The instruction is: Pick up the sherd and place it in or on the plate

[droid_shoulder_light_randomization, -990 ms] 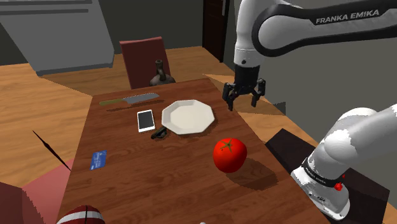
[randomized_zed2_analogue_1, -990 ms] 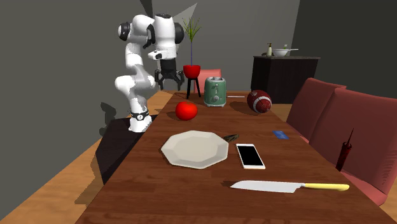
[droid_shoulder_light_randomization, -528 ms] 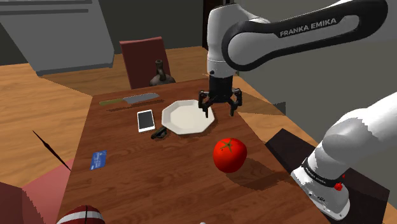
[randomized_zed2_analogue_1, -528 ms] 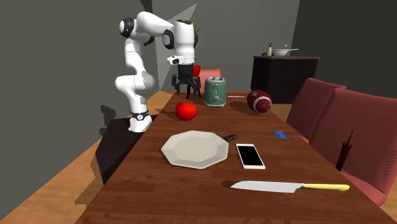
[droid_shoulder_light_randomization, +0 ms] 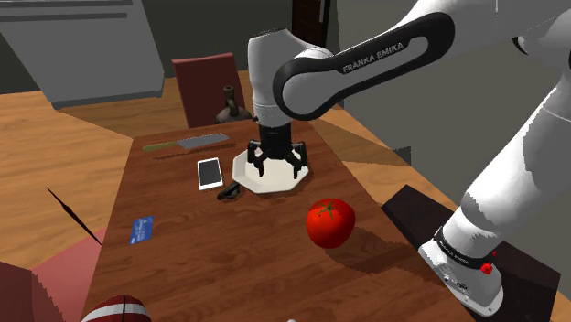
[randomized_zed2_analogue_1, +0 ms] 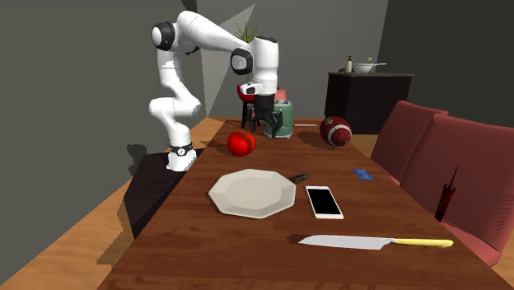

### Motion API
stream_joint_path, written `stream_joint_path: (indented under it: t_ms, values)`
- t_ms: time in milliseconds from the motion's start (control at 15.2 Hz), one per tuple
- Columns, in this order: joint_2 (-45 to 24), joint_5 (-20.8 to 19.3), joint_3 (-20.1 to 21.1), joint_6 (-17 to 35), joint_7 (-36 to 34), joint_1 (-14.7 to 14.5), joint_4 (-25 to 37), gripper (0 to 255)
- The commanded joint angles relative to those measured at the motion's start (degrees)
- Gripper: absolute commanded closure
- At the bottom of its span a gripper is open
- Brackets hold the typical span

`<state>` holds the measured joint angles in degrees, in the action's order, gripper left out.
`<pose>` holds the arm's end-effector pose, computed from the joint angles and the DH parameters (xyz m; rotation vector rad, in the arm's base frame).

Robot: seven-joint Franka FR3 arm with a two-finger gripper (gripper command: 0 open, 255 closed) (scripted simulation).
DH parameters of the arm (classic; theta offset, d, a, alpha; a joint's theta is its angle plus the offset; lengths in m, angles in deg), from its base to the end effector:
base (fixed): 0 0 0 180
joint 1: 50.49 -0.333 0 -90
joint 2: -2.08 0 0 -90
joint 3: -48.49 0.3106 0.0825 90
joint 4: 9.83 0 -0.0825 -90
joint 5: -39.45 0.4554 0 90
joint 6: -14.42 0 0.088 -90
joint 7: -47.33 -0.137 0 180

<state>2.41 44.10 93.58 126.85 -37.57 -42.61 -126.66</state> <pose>0.4759 0.3710 0.3710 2.8212 -1.3045 -0.1496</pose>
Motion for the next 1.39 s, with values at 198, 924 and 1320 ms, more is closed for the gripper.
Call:
stream_joint_path:
  t_ms: [198, 924, 1320]
  values:
    - [-16.3, -13.0, -0.4, 0.1, -17.4, -4.9, 11.6, 0]
    - [-36.6, -24.0, -8.6, -4.0, -32.7, -17.2, 33.1, 0]
    - [-37.5, -24.7, -9.1, -1.1, -33.2, -17.2, 30.9, 0]
